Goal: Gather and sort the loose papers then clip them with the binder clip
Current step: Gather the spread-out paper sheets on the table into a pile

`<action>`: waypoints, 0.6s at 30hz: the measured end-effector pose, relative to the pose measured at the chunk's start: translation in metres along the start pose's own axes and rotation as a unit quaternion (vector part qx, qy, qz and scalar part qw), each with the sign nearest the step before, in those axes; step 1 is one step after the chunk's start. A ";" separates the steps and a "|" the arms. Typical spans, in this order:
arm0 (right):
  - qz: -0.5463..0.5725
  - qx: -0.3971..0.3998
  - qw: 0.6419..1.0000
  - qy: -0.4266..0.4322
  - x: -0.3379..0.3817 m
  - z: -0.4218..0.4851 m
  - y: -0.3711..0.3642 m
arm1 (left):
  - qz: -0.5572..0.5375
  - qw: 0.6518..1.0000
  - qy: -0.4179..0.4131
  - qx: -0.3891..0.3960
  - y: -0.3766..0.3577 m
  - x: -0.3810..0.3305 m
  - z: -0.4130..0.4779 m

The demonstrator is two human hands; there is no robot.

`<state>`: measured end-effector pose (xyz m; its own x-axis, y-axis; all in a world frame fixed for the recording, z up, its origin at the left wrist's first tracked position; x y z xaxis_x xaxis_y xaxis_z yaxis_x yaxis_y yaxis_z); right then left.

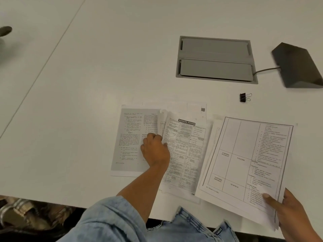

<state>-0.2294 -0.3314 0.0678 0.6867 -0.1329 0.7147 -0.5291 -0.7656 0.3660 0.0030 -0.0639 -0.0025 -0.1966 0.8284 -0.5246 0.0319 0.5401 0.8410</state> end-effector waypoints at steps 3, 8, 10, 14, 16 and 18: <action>-0.020 -0.011 1.000 -0.009 -0.002 0.000 0.000 | 0.001 1.000 -0.007 -0.001 -0.002 0.001 -0.002; 0.004 -0.011 1.000 -0.011 -0.002 -0.001 -0.002 | 0.000 1.000 -0.016 0.011 -0.007 0.001 -0.003; 0.013 -0.012 1.000 -0.017 -0.002 0.000 -0.002 | -0.029 0.999 -0.009 0.009 -0.006 -0.001 -0.003; 0.022 -0.013 0.999 -0.026 -0.003 0.003 0.001 | -0.175 0.983 0.047 0.027 0.000 -0.006 -0.003; 0.021 -0.012 0.999 -0.024 -0.004 0.004 0.001 | -0.218 0.971 0.066 0.068 0.004 -0.005 0.000; 0.024 -0.012 0.999 -0.021 -0.003 0.005 0.005 | -0.234 0.963 0.058 0.123 0.009 -0.001 0.005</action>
<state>-0.2318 -0.3374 0.0644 0.6805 -0.1969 0.7059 -0.5740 -0.7420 0.3464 0.0088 -0.0591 0.0052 -0.3542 0.4702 -0.8083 0.1403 0.8813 0.4512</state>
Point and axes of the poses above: each hand's wrist, its own z-axis towards the middle knuckle, its own y-axis out of the back of the hand, x = y × z, the point moved 1 cm from there along z, towards the middle knuckle, and after that the axes turned 5 degrees about -z, right-handed, at the moved point
